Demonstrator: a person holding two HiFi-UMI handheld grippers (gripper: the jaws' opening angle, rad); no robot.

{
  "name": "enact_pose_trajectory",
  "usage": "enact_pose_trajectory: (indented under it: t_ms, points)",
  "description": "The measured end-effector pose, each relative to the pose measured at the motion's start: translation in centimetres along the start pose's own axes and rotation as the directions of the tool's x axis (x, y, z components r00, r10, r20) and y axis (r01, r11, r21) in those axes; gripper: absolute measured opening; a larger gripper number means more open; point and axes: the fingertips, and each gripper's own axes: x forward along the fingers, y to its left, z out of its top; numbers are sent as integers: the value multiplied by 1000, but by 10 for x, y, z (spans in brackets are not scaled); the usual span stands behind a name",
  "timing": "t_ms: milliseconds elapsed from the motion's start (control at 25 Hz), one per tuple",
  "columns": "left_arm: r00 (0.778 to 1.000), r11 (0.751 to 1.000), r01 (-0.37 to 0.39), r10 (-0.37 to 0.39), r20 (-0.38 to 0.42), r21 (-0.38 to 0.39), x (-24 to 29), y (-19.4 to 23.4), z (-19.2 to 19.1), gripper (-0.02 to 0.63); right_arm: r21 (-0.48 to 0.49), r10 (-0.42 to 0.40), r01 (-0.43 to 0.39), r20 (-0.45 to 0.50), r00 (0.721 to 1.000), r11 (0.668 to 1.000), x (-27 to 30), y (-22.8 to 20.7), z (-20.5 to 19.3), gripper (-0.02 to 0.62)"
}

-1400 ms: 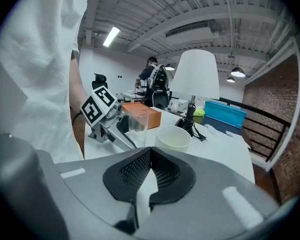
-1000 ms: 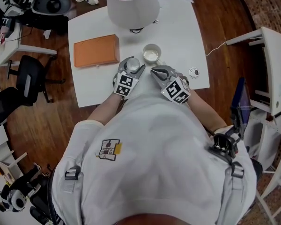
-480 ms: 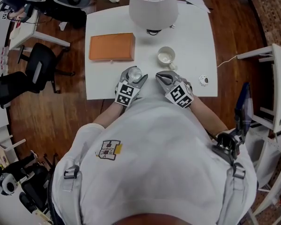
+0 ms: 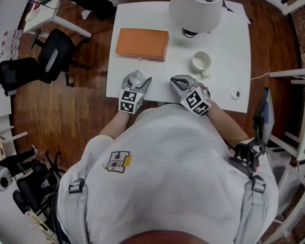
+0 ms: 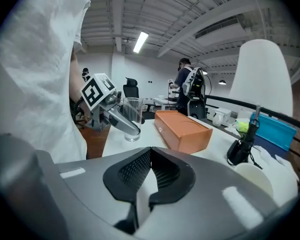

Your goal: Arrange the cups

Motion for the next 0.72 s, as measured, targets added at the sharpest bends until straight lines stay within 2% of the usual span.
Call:
enact_pose_trajectory:
  t_ms: [120, 320, 600, 720]
  points:
    - [999, 1000, -20, 21, 30, -8, -10, 27, 15, 270, -26, 10, -10, 16, 1000, 1000, 18, 4, 14, 2]
    - [995, 1000, -31, 31, 95, -7, -16, 74, 51, 270, -12, -9, 10, 47, 999, 1000, 37, 4, 35, 2]
    - [988, 999, -21, 16, 153, 30, 8, 132, 106, 270, 39, -92, 90, 47, 995, 995, 46, -8, 39, 2]
    - [987, 999, 6, -14, 159, 52, 29, 145, 129, 270, 75, -151, 147, 39, 988, 986, 40, -17, 39, 2]
